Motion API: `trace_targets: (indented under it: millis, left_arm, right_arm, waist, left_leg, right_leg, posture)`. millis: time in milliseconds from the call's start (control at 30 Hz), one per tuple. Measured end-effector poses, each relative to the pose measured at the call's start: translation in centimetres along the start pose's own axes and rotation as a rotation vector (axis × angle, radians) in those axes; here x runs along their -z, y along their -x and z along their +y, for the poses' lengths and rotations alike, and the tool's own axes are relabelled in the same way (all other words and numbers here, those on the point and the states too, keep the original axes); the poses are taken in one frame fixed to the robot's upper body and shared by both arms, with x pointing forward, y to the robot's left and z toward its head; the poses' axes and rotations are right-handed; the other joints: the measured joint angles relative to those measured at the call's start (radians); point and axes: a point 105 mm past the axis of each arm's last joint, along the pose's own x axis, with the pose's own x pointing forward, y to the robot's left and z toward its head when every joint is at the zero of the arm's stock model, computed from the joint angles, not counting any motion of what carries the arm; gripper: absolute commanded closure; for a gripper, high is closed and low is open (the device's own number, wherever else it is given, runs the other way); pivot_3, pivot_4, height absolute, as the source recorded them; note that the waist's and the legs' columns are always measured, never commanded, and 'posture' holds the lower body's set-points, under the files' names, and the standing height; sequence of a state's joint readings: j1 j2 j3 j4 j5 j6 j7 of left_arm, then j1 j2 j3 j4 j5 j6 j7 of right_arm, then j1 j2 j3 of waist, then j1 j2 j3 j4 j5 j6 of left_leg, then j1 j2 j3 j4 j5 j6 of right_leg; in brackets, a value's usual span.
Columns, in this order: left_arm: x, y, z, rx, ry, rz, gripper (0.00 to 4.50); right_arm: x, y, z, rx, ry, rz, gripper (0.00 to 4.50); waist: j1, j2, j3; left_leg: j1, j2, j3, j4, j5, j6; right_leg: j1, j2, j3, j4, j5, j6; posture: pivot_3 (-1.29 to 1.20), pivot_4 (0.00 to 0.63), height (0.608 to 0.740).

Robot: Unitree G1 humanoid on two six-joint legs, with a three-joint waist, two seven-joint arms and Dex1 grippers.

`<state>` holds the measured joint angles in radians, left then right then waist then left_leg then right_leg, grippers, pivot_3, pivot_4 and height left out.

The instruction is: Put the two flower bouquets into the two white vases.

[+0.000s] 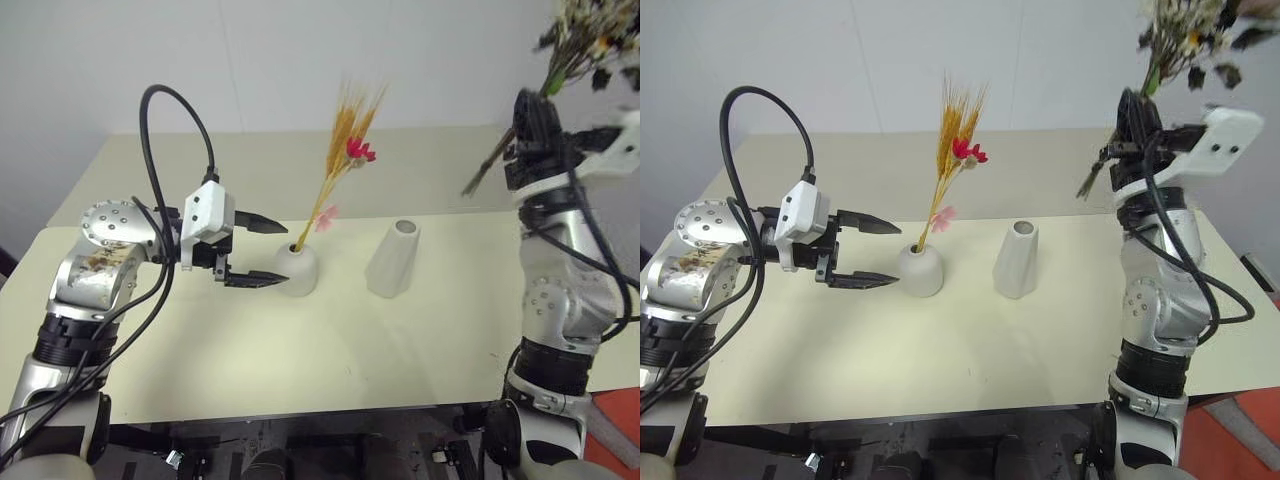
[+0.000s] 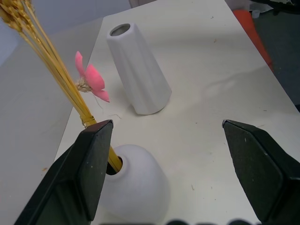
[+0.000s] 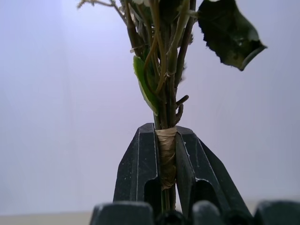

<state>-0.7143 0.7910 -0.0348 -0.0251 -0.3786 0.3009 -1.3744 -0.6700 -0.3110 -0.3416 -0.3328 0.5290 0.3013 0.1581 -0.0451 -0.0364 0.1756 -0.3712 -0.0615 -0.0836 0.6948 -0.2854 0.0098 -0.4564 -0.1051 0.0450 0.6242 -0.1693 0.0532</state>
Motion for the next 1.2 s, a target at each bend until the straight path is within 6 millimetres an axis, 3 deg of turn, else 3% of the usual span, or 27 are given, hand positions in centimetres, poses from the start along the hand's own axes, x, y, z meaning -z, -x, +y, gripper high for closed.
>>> trace_targets:
  millis: [100,367,1200]
  left_arm:
    - [-0.1,-0.1,0.0,0.006,-0.005,-0.002,0.45]
    - [0.1,0.0,-0.1,0.005,0.001,0.002,0.45]
    - [0.0,0.1,-0.2,-0.007,0.002,0.006,0.45]
  right_arm:
    - [0.6,-0.1,1.7,-0.051,-0.057,0.029,4.27]
    - [2.8,-0.1,4.1,-0.095,-0.131,0.1,4.27]
    - [7.2,1.8,4.5,-0.086,-0.118,0.249,4.27]
  waist:
    - [-0.005,0.0,0.0]
    - [-0.003,0.0,0.0]
    - [-0.002,0.0,0.0]
  left_leg:
    - [0.001,0.001,0.002,0.0,0.0,0.0]
    - [0.001,0.002,0.003,0.0,0.0,0.0]
    - [0.001,0.003,0.003,0.0,0.0,0.0]
  right_leg:
    - [0.0,0.001,0.0,0.0,0.001,-0.001]
    - [0.0,0.002,0.001,0.0,0.001,-0.002]
    - [0.0,0.004,0.001,0.0,0.001,-0.002]
  posture:
    - [0.0,0.15,0.74]
    - [0.0,0.15,0.74]
    - [0.0,0.15,0.74]
